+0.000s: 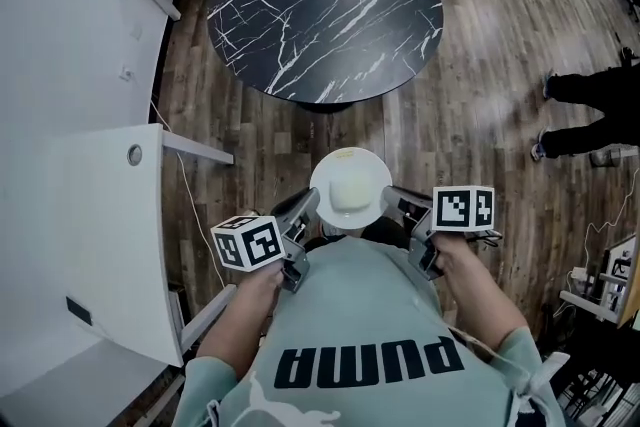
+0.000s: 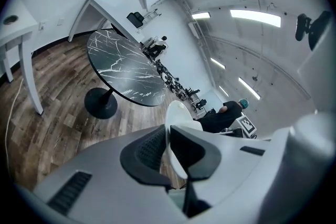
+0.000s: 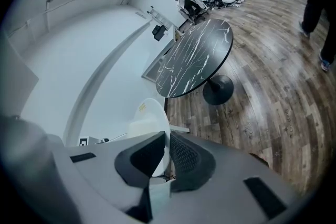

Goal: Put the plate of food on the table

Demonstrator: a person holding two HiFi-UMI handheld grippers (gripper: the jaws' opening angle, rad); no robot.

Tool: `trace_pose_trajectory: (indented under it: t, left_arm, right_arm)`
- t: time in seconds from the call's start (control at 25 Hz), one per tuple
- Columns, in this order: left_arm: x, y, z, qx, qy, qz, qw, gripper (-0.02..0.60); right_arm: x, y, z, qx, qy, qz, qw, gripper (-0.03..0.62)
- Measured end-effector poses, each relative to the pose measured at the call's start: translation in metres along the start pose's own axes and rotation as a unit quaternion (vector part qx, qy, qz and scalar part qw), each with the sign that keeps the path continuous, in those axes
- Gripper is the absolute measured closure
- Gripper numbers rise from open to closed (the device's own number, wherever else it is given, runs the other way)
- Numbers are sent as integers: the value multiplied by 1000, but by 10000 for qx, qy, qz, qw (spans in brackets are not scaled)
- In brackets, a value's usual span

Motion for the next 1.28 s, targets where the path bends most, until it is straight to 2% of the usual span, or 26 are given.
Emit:
trace_pose_trajectory:
  t: [0.24,0.48,1.0,1.28]
  left_arm:
    - [8,-2,15,-52,56,91,9999,549]
    - [15,-23,35,-170,123,261,9994,549]
    - [17,-104,87,-350,169,614,9974,548]
    - [13,-140,100,-487,186,765,9957,548]
  right_arm:
    - [7,-12,19,104,69,10,9999,562]
    - [-1,-26,55,247,126,101,9996,562]
    - [-38,-38,158,475,301,351,9978,562]
    - [-58,-39,198,540,424,484,9965,562]
Point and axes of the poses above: the fingertips, and each gripper's own axes: y backward along the fingers, x to its left, z out of its top, the point moved 8 cm from there along y, backward along the fingers, and after that the axes turned 13 degrees about -z, right-handed, at the moved point
